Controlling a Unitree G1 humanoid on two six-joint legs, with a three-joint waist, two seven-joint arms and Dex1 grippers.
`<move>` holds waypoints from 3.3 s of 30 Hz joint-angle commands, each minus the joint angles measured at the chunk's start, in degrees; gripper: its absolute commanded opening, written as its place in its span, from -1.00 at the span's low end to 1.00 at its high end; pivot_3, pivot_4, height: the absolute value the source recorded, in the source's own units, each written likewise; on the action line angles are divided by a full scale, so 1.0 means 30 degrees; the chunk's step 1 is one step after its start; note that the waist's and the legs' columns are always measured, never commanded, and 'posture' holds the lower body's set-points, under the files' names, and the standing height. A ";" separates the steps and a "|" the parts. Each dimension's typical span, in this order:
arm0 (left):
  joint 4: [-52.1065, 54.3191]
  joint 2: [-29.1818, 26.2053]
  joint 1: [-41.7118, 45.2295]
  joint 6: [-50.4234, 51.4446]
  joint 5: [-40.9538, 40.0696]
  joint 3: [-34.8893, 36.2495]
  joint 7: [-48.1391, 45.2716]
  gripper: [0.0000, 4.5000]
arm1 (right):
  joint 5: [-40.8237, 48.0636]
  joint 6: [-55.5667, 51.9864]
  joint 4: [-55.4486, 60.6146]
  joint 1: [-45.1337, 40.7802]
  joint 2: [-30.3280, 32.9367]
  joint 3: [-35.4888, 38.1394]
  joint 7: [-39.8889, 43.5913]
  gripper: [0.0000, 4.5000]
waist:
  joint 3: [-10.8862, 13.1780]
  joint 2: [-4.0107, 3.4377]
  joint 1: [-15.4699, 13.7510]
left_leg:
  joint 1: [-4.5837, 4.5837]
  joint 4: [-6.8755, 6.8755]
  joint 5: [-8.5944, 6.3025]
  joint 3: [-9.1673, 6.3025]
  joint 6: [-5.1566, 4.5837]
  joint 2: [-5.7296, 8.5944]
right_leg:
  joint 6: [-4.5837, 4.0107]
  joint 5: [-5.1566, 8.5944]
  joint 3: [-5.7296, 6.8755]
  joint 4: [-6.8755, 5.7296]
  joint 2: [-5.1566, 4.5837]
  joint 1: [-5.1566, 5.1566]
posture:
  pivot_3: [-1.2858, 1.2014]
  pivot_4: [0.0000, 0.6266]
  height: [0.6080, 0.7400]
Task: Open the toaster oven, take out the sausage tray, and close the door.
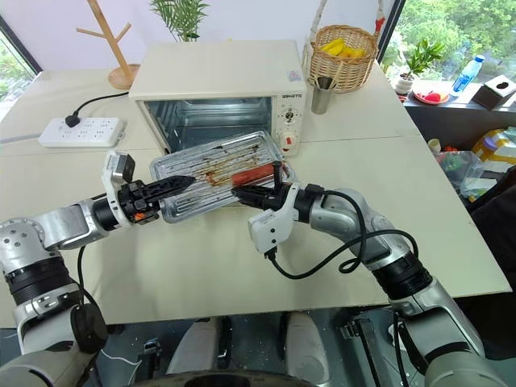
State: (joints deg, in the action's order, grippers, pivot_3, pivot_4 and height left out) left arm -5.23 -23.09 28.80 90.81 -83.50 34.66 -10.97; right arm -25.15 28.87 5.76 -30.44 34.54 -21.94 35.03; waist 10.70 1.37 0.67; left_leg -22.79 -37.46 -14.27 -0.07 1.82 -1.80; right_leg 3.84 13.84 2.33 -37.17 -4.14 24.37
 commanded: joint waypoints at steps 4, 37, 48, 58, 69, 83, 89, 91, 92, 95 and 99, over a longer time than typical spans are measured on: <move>-0.0182 -0.0557 -0.0501 -0.1418 -0.3148 -0.1074 0.1731 -0.98 | 0.0225 -0.0035 0.1166 -0.0038 -0.0152 0.0622 -0.0075 -1.00 | 0.0000 0.0000 -0.0007 | 0.0014 0.0003 0.0000 0.0001 0.0000 0.0001 | 0.0000 0.0000 -0.0008 0.0000 -0.0002 -0.0009 | 0.03 -0.52 0.91; 0.8581 -0.0489 -1.3658 -1.0646 -0.9833 0.1772 0.2735 -1.00 | 0.6619 -0.5740 -0.0752 0.3104 0.1352 0.4502 0.2679 0.37 | -0.0007 0.0013 -0.0056 | 0.0120 0.0087 -0.0004 0.0125 0.0000 -0.0004 | -0.0154 0.0089 -0.0088 0.0073 -0.0016 -0.0055 | 0.03 -0.52 0.91; 1.2211 0.3178 -1.9263 -1.6652 -0.9833 0.5591 0.2310 -1.00 | 0.6599 -0.5808 -0.6061 0.0937 0.0050 0.3478 0.3611 0.37 | -0.0008 0.0030 -0.0046 | 0.0111 0.0095 -0.0011 0.0164 -0.0008 -0.0009 | -0.0182 0.0109 -0.0116 0.0138 0.0004 -0.0057 | 0.03 -0.52 0.91; 1.1235 0.3640 -1.9217 -1.9356 -0.9833 0.6596 0.2435 -1.00 | 0.6168 -0.4856 -0.8219 0.0259 -0.0781 0.2770 0.3823 -0.98 | -0.0014 0.0046 -0.0070 | 0.0089 0.0095 -0.0018 0.0156 -0.0016 -0.0006 | -0.0180 0.0106 -0.0107 0.0249 0.0023 -0.0109 | 0.03 -0.52 0.91; 1.2007 0.2815 -1.8083 -2.0346 -0.9833 0.6624 0.4197 -1.00 | 0.6048 -0.4014 -0.7312 0.0312 -0.2186 0.2512 0.3077 -0.98 | -0.0015 0.0053 -0.0040 | 0.0089 0.0098 -0.0022 0.0143 -0.0021 -0.0015 | -0.0178 0.0103 -0.0112 0.0268 0.0043 -0.0124 | 0.03 -0.52 0.91; 1.2266 0.1729 -1.6714 -1.9507 -0.9833 0.4571 0.6243 -1.00 | 0.9498 -0.7641 -0.2849 -0.1462 -0.2168 0.4775 0.3663 -0.98 | -0.0028 0.0076 -0.0451 | 0.0093 0.0132 -0.0028 0.0077 -0.0029 -0.0056 | -0.0185 0.0098 -0.0116 0.0319 0.0126 -0.0159 | 0.03 -0.52 0.91; 1.1905 0.0179 -1.6227 -1.7193 -0.9833 0.1623 0.6187 -1.00 | 1.3896 -1.1869 0.1179 0.1563 -0.0333 0.5396 0.7351 -0.60 | -0.0014 0.0054 -0.0468 | 0.0095 0.0111 -0.0028 0.0054 -0.0028 -0.0036 | -0.0185 0.0097 -0.0171 0.0350 0.0118 -0.0215 | 0.03 -0.52 0.91; 1.1137 -0.0703 -1.6244 -1.5931 -0.9833 0.1071 0.5364 -1.00 | 1.5079 -1.3330 0.2181 0.2144 0.0446 0.5770 0.8003 -0.17 | -0.0014 0.0053 -0.0405 | 0.0107 0.0110 -0.0029 0.0059 -0.0026 -0.0037 | -0.0187 0.0096 -0.0177 0.0350 0.0122 -0.0213 | 0.03 -0.52 0.91; 1.0537 -0.1368 -1.6248 -1.5138 -0.9833 0.0858 0.4809 -1.00 | 1.5746 -1.4128 0.2682 0.2407 0.0860 0.6115 0.8225 0.03 | -0.0013 0.0052 -0.0418 | 0.0115 0.0116 -0.0031 0.0061 -0.0025 -0.0043 | -0.0187 0.0096 -0.0176 0.0349 0.0127 -0.0211 | 0.03 -0.52 0.91; 0.8192 -0.3353 -1.5960 -1.2826 -0.9833 0.0399 0.3102 -1.00 | 1.7458 -1.6437 0.3782 0.2969 0.1896 0.7373 0.8200 0.70 | -0.0009 0.0045 -0.0433 | 0.0115 0.0154 -0.0039 0.0055 -0.0037 -0.0055 | -0.0190 0.0099 -0.0172 0.0349 0.0164 -0.0187 | 0.03 -0.52 0.91; 0.5135 -0.5610 -1.4545 -1.0401 -0.9833 -0.0888 0.1277 -1.00 | 1.8004 -1.7898 0.4727 0.3857 0.2831 0.8846 0.7351 0.97 | -0.0002 0.0034 -0.0491 | 0.0087 0.0165 -0.0039 0.0055 -0.0036 -0.0068 | -0.0196 0.0101 -0.0170 0.0342 0.0175 -0.0125 | 0.03 -0.52 0.91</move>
State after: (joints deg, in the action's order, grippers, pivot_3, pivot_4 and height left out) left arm 11.45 -38.63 -16.07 57.27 -111.91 32.79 -4.21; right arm 27.26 -23.73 16.91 -19.00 42.31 1.94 58.04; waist 10.69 1.48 -0.80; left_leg -22.55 -36.98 -14.39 0.09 1.72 -2.01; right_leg 3.26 14.14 1.83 -36.14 -3.63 24.01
